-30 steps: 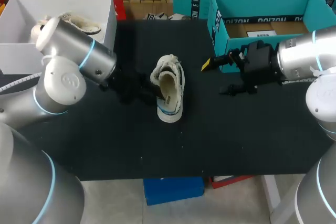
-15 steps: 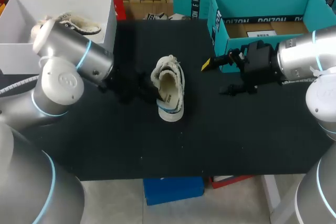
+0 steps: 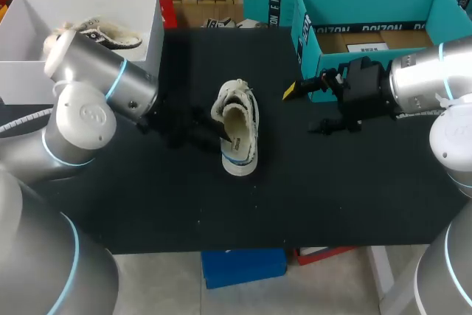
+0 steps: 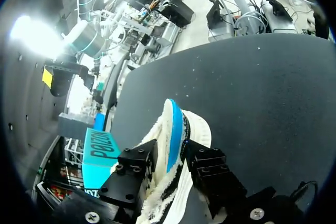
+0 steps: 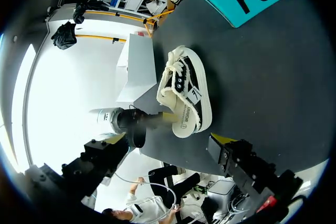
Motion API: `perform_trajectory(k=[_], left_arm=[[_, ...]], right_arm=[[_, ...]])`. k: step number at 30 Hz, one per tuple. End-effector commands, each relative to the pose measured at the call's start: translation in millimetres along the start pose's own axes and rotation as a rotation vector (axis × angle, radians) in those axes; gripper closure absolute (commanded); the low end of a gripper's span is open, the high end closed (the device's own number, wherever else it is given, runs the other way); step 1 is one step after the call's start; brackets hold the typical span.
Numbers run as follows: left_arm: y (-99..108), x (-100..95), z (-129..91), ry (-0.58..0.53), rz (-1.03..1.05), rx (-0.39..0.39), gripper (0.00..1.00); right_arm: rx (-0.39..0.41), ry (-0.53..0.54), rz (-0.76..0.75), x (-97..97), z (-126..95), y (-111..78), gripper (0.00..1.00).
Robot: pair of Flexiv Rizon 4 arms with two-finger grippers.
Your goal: Take the shoe out of the shoebox, open the shoe tongue, remove and reinsert the insole, then place the shoe into the shoebox
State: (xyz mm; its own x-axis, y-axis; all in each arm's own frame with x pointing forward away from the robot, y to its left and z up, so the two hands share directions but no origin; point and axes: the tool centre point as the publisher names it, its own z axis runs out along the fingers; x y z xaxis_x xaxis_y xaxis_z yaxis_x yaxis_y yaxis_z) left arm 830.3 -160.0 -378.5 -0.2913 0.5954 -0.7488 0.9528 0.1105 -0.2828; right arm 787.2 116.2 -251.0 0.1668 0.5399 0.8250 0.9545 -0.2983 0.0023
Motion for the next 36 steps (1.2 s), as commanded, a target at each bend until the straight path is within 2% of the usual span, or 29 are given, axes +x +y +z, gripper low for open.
perform_trajectory(k=[1, 6, 11, 12, 14, 20, 22, 27, 29, 36], left_arm=[[-1.8, -2.6, 0.8, -0.002, 0.003, -0.006, 0.0], [-5.1, -8.5, 0.8, -0.01, 0.007, 0.006, 0.0], [-7.3, -12.2, 1.4, -0.013, 0.011, 0.015, 0.15], [-7.6, -12.7, 1.4, -0.013, 0.012, 0.016, 0.2], [-7.7, -12.9, 1.4, -0.015, 0.013, 0.02, 0.51], [-10.3, -13.3, 0.7, -0.008, 0.015, 0.029, 0.8], [-10.3, -13.5, 0.1, -0.004, 0.015, 0.03, 0.81], [-11.1, -12.7, -0.6, 0.004, 0.014, 0.033, 0.9], [-11.6, -11.9, -0.3, 0.005, 0.013, 0.036, 0.99], [-13.1, -11.1, 2.1, -0.016, 0.009, 0.047, 1.0]], right_arm=[[0.0, -0.001, 0.001, 0.7, 1.4, 0.3, 0.0], [0.0, -0.001, 0.001, 0.7, 1.4, 0.3, 0.0], [0.0, -0.001, 0.001, 0.7, 1.4, 0.3, 0.0], [0.0, -0.001, 0.001, 0.7, 1.4, 0.3, 0.0], [0.0, -0.001, 0.001, 0.7, 1.4, 0.3, 0.0], [0.0, -0.001, 0.001, 0.7, 1.4, 0.3, 0.0], [0.0, -0.001, 0.001, 0.7, 1.4, 0.3, 0.0], [0.0, -0.001, 0.001, 0.7, 1.4, 0.3, 0.0], [0.0, -0.001, 0.001, 0.7, 1.4, 0.3, 0.0], [0.0, -0.001, 0.001, 0.7, 1.4, 0.3, 0.0]])
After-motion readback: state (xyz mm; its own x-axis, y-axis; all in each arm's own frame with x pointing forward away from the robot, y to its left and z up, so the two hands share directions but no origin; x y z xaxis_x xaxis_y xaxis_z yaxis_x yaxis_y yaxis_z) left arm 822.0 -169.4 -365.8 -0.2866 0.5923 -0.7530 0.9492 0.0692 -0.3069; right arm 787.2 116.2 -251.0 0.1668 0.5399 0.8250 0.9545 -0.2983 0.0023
